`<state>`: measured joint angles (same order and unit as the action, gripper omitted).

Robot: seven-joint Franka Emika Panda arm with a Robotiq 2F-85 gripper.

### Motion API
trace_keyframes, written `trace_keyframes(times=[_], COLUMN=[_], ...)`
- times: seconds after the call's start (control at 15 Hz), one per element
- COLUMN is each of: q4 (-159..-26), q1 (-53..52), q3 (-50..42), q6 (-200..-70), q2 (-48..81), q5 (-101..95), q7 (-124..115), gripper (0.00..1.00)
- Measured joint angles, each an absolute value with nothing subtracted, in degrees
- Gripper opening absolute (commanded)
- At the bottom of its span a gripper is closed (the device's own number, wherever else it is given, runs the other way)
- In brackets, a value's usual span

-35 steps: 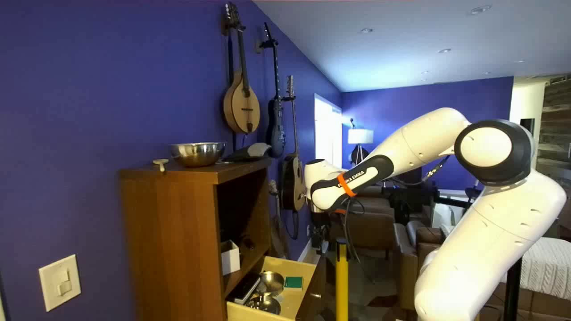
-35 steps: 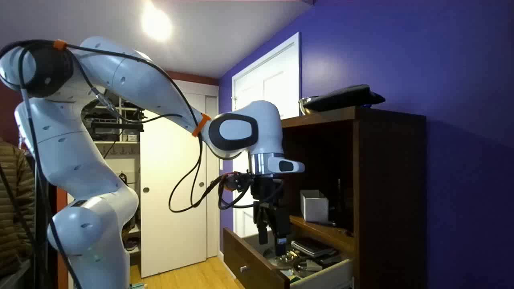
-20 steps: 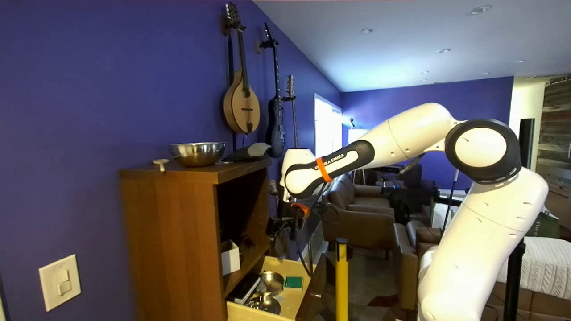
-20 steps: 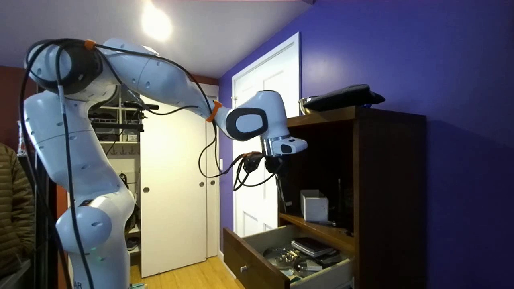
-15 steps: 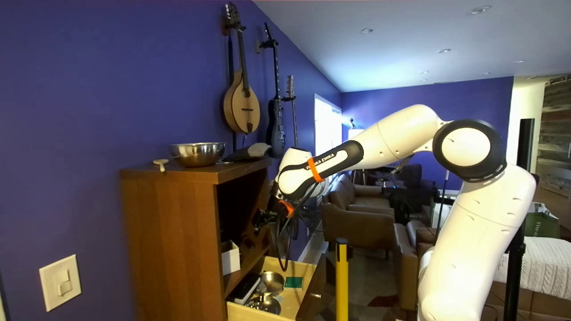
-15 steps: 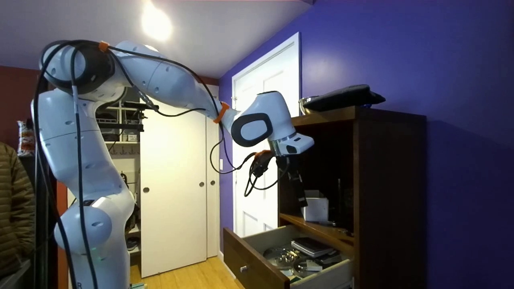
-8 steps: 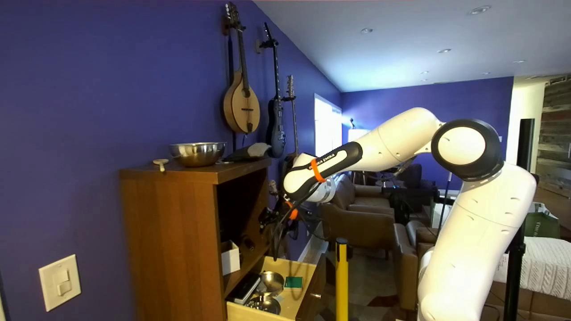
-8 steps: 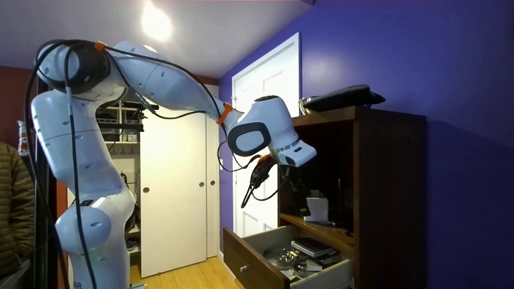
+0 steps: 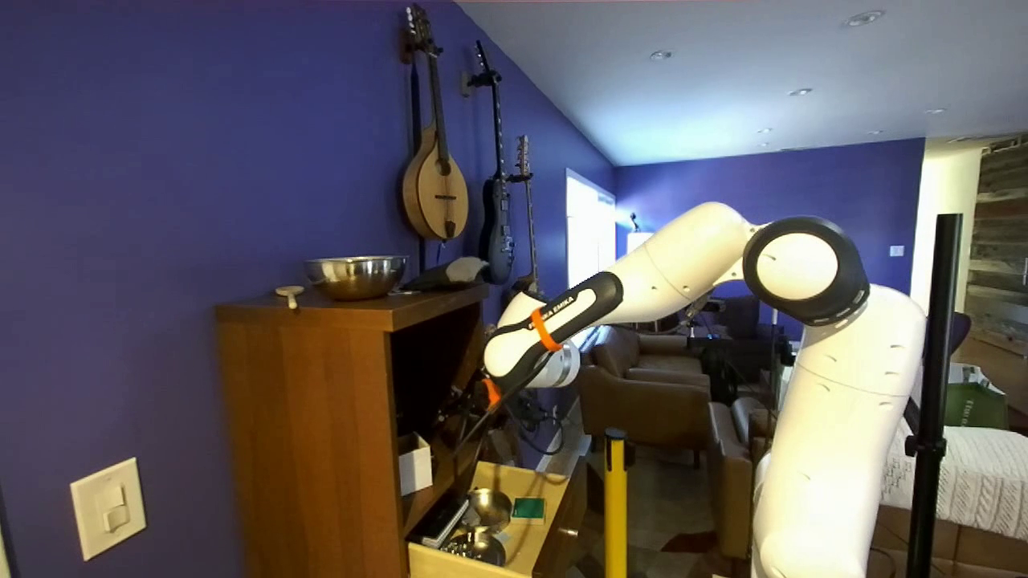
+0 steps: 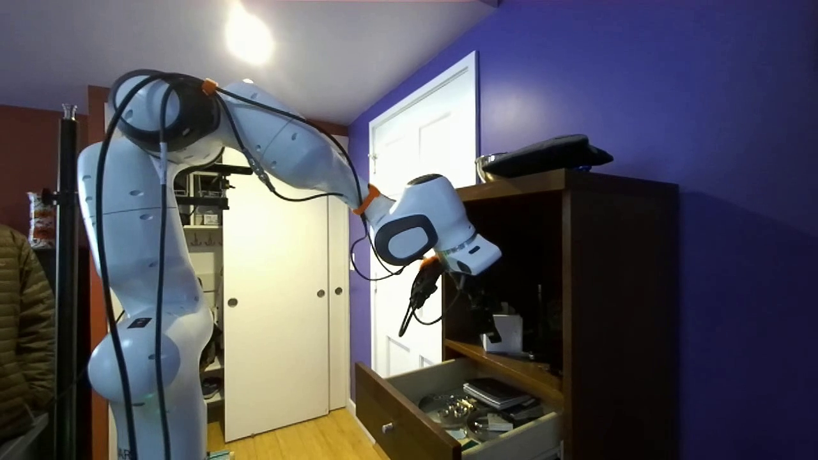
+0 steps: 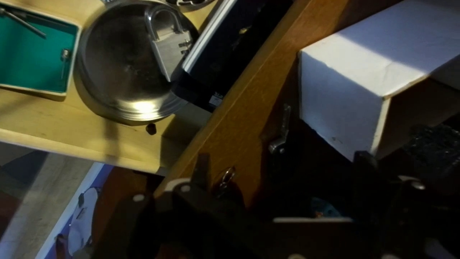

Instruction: Put the white box in the open drawer

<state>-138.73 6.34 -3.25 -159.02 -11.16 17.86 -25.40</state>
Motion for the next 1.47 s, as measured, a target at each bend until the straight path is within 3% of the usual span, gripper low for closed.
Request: trace_keyframes(times=[0.47, 0.6, 0.73, 1.0, 1.33, 1.47], q4=[-136.32, -136.06, -135.83, -135.42, -134.78, -134.56], q1=[4.77, 4.14, 3.81, 3.56, 4.16, 4.44], q3=[-2.11, -1.78, -1.32, -0.75, -0.74, -0.79], q6=[-162.51, -162.51, -162.51, -162.51, -162.53, -162.53], q2=[-8.49, -7.76, -7.0, -5.41, -4.92, -4.97], q5=[17.85, 17.85, 17.65, 15.97, 8.53, 7.23], q7=[-25.5, -25.45, -25.37, -25.06, -26.79, -27.05], gripper=[1.0, 0.93, 0.69, 0.39, 0.05, 0.0])
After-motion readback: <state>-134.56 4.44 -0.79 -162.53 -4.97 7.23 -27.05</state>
